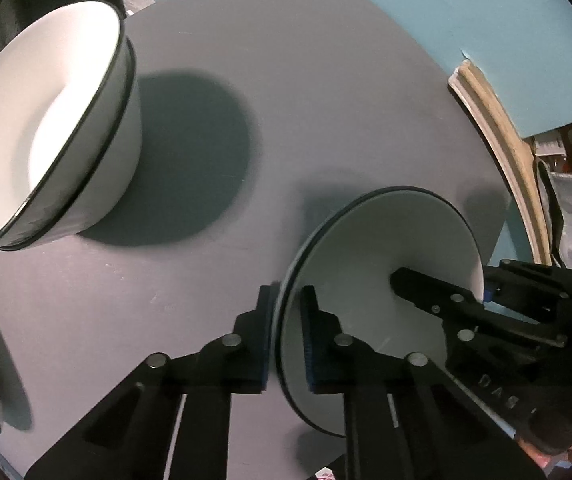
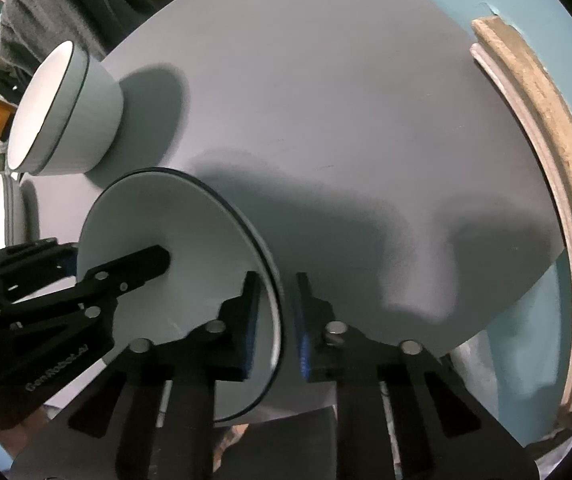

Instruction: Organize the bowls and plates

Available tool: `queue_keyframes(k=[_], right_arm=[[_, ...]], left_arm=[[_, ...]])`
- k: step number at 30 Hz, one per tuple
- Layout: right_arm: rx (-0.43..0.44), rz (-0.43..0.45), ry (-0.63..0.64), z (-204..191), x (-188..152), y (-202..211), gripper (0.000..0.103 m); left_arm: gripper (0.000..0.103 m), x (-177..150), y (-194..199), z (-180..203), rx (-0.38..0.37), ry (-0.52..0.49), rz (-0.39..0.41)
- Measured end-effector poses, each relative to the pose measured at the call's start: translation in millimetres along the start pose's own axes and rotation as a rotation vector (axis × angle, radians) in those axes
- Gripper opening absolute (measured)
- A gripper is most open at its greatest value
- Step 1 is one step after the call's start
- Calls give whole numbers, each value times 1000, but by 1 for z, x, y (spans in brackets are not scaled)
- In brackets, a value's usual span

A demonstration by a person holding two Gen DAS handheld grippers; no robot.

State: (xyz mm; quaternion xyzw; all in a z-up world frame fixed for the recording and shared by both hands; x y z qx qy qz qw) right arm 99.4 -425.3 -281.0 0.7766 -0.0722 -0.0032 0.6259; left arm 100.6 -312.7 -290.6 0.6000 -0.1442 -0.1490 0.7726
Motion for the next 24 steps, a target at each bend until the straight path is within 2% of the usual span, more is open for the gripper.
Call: queue_keyframes(k=[3,9,17,24], right_arm=[[-31,-3,27,-7,-1,0,13],[-7,-13,-4,-9,5,-2,10],[-20,-28,44,-29,1,-4,9],[-16,-18,84,-49,5,2,9]], left_arm=[[11,-3,1,1,13,2,10],[11,-16,1,-7,18,38,7],[11,-29,-2,-22,20,111,15],[11,-48,18,-35,19,162,48]])
Point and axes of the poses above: each gripper's, at about its wrist camera, not at the fingertips, and y roughly against the way its jaws point, z to its right, x to its top, the point moved 2 cm from there along -y, roughly the way its jaws point, and after that the axes turned 5 degrees about y, right-handed, at the moved point
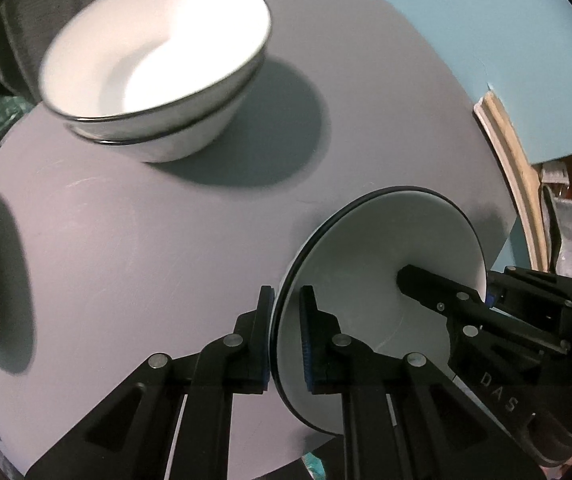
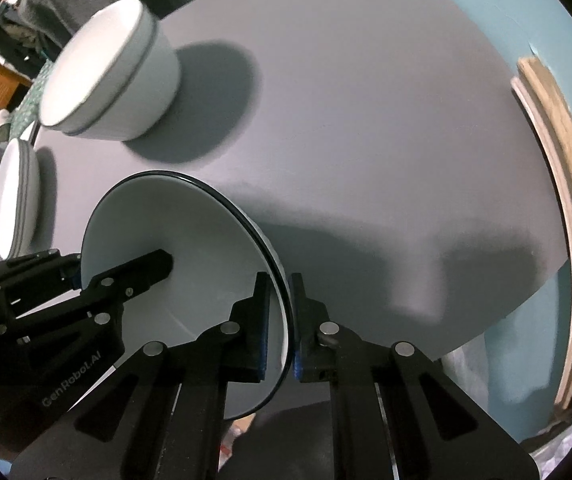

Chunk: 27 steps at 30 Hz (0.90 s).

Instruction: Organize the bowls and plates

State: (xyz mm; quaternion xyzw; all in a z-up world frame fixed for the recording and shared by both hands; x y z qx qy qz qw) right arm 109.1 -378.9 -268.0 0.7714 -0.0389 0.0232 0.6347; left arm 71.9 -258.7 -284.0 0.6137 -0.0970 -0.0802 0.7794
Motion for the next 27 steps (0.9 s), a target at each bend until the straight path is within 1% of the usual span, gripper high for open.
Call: queue_keyframes(k=[4,9,10,12,14,18,22,27], right_arm=[[1,16,23,-13,6,9,9],[3,45,37,-34,23,20,9],[4,50,40,-28,21,28,9],[0,63,54,-32,25,33,9],[-4,76,70,-36,30,38,9],[-8,99,93,-50,30,44,9],[-5,119,108,-58,42,53,9],[-10,142,144,-75,59,62,9]], left_arm=[[11,-3,14,-6,-2,22,26],[11,-4,32,-8,2,46,71],[11,-2,37,-12,-1,55,77],[11,0,45,-15,-8,72,91],[11,8,56,-22,-15,86,106],[11,25,78,-36,-16,99,135],[11,37,97,-48,-23,111,163],[11,54,111,-63,-24,133,186]])
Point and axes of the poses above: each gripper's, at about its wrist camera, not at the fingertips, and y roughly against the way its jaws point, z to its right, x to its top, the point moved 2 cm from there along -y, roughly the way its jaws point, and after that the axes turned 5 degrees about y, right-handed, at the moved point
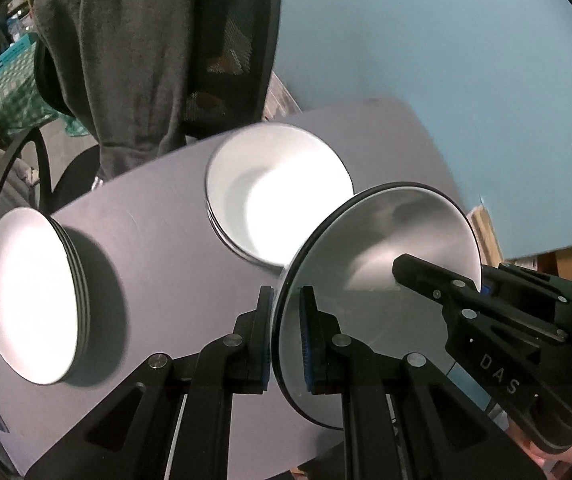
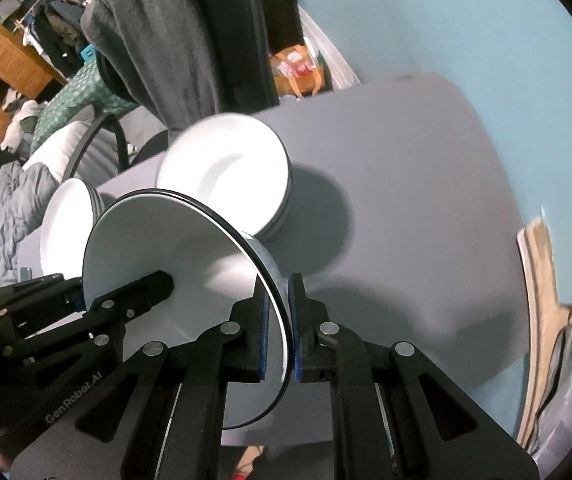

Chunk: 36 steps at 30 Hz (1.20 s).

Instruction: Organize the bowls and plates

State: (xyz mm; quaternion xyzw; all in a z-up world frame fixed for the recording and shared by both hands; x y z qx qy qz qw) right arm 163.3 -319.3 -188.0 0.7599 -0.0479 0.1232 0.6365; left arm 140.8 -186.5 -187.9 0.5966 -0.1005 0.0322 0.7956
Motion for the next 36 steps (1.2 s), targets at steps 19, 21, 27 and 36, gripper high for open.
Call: queue_keyframes(k=[19,21,27,36], right_arm=[[26,-6,77,-8,76,-16,9],[28,-19,82,-7,80,-22,9],[45,-58,90,-1,85,-33,10],[65,-90,100,2,88,-43,10]], left_arm=[[11,67,-14,-24,54,79,32],[11,68,-18,-25,62,85,25],[11,71,-30,-27,86,103,6],[11,73,-39,-29,111,102,-15]])
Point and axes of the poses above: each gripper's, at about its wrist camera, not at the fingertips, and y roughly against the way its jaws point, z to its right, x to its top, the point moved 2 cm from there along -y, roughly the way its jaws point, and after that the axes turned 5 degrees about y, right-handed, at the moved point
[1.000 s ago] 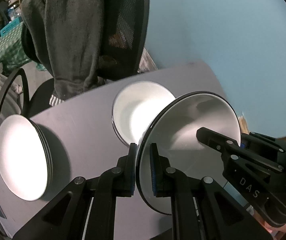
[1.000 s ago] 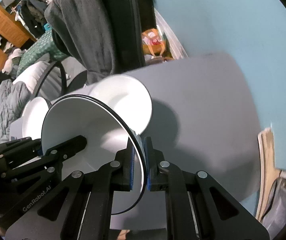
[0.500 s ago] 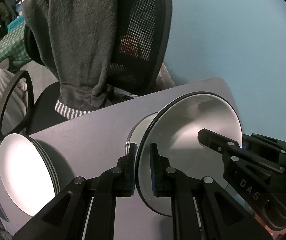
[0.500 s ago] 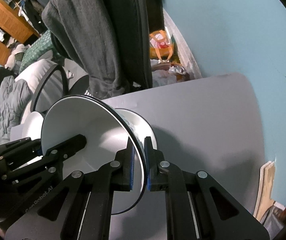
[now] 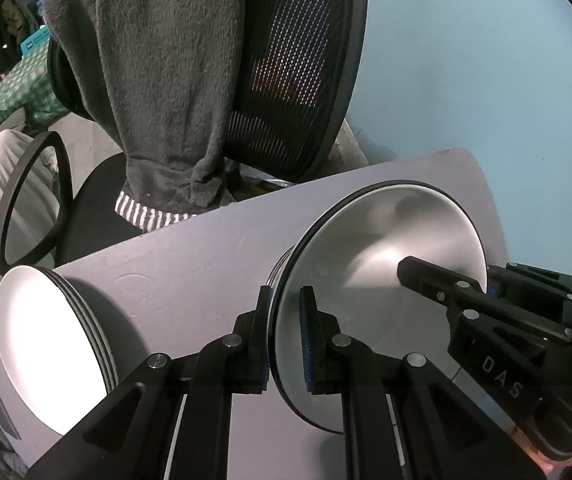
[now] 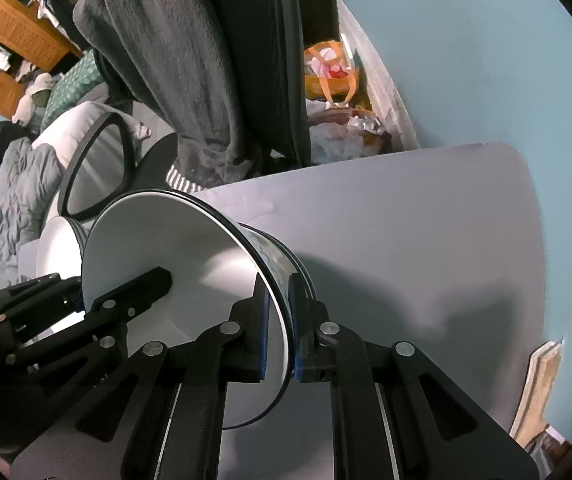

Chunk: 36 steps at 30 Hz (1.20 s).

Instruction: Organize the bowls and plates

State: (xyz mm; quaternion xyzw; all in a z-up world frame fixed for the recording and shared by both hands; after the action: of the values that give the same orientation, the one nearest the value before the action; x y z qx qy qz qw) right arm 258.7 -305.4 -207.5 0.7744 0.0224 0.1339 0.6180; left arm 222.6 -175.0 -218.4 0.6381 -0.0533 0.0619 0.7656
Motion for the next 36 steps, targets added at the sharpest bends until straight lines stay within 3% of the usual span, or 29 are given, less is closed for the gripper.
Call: queue_keyframes(k=[7,22,25,28,36], right_arm=[[17,-24,0,0,0,-9,10],[-45,-87,52,-4,-6,-15,13],[-42,-92,45,-4,-8,-14,13],[-41,-92,36,-4,-8,-11,14],[-29,-80,25,-7,-11,-3,22]], left_arm=[[11,0,-2,-2,26,-8,7],[12,-7,-9,-3,55,-54,2],[16,-7,-7,-3,52,-52,8],[31,-7,-3,-5,38,-37,14],[32,-8,8,-6,27,-37,39]])
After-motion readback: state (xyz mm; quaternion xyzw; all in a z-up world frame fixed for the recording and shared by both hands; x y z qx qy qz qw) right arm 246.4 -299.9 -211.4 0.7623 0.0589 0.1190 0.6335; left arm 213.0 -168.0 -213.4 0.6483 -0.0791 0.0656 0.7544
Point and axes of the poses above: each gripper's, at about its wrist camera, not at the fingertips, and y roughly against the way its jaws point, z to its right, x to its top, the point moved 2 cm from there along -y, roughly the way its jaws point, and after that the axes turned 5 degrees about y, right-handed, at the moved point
